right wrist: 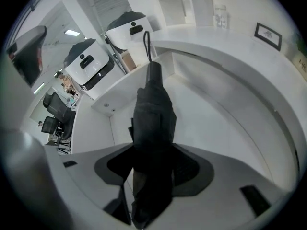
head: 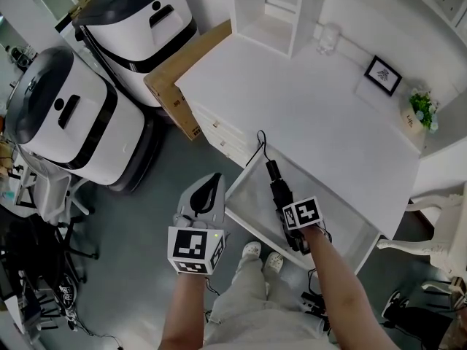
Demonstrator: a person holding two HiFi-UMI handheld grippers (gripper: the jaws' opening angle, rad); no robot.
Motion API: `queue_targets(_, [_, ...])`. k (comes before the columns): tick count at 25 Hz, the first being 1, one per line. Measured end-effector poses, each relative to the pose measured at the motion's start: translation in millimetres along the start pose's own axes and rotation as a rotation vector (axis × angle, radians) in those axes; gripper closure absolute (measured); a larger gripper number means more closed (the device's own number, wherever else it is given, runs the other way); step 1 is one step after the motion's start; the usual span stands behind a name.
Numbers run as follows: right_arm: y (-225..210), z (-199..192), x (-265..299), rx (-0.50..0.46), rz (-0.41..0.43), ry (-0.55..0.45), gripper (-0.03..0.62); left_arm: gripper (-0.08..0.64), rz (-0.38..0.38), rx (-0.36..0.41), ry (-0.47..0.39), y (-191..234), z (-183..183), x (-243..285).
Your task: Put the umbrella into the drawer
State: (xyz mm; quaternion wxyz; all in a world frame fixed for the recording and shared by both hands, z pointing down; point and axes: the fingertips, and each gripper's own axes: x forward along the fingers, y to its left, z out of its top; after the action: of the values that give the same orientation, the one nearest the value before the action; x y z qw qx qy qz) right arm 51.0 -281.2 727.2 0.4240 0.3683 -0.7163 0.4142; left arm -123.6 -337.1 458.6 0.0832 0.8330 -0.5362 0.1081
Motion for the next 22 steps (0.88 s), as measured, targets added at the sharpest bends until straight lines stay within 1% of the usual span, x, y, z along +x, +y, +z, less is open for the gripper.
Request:
queue_targets(7, [-7,-3,13,0.018,-0.015,0.057,0.356,0.552,0.008,-0.009,0.017,4,-10,-1])
queue_targets(13, [-19,-7,20,0.042,-0.048,0.096,0.356,0.552,0.015,-0.022,0.029,5,-19,-2])
queue_targets(22, [-21,-7,24,0.053,-0.033,0.111,0.350,0.552,0.030,-0.038,0.047,7,-32,-4])
